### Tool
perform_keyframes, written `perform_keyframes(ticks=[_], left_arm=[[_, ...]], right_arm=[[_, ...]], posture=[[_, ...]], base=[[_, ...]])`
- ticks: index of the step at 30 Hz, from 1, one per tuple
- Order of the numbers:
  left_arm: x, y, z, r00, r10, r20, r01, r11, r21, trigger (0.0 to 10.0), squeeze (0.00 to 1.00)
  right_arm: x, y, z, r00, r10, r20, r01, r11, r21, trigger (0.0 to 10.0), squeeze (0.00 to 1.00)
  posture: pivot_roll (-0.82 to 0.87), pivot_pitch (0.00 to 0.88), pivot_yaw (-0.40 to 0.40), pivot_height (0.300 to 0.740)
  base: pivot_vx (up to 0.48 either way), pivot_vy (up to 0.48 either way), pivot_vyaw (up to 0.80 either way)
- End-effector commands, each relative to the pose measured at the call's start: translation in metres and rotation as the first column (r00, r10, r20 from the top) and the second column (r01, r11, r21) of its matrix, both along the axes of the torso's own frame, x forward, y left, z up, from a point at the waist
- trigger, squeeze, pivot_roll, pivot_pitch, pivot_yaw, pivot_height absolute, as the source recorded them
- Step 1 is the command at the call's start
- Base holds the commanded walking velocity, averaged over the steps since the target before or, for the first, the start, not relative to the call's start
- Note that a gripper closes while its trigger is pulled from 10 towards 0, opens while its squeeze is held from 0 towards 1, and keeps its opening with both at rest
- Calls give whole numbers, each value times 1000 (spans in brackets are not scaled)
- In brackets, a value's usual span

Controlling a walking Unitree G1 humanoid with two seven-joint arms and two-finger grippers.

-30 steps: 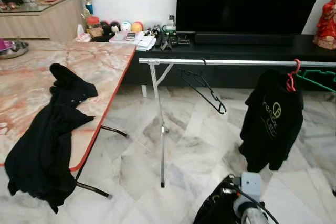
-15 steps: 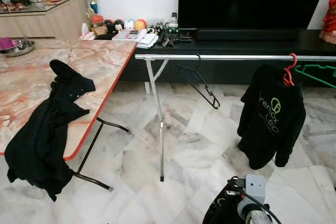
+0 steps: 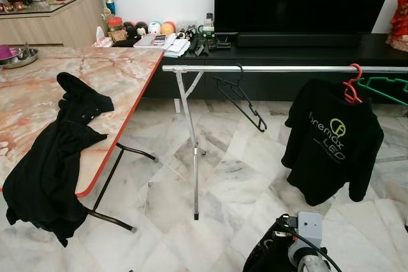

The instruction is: Hang hanger

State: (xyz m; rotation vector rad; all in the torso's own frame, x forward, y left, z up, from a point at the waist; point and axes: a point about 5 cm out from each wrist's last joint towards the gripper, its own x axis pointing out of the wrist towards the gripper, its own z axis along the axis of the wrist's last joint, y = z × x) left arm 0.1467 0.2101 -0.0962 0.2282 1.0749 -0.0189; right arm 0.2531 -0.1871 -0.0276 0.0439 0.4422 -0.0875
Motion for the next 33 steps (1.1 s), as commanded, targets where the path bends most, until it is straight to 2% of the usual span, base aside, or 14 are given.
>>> perform_keyframes(ticks=[1, 7, 19, 33], left_arm=[[-5, 2, -2, 1000, 1, -22, -1, 1000, 2, 10000, 0], [-2, 5, 0, 1000, 1, -17, -1, 1000, 2, 10000, 0], [4, -1, 1, 1000, -5, -4, 5, 1000, -6, 10000, 0], [-1, -1, -1, 1000, -1, -11, 1, 1000, -8, 10000, 0]], right_arm=[[6, 2, 6, 1000, 3, 31, -3, 1000, 3, 10000, 0], [6, 2, 6, 1000, 1, 31, -1, 1000, 3, 10000, 0], [6, 3, 5, 1000, 3, 29, -3, 1000, 3, 10000, 0], [6, 3, 5, 1000, 3, 31, -3, 1000, 5, 10000, 0]], posture=[[5, 11, 42, 740], [5, 15, 42, 740], [7, 15, 42, 740], [8, 16, 41, 740]], base=[[-262, 0, 0], [-291, 0, 0], [-312, 0, 0], [-322, 0, 0]])
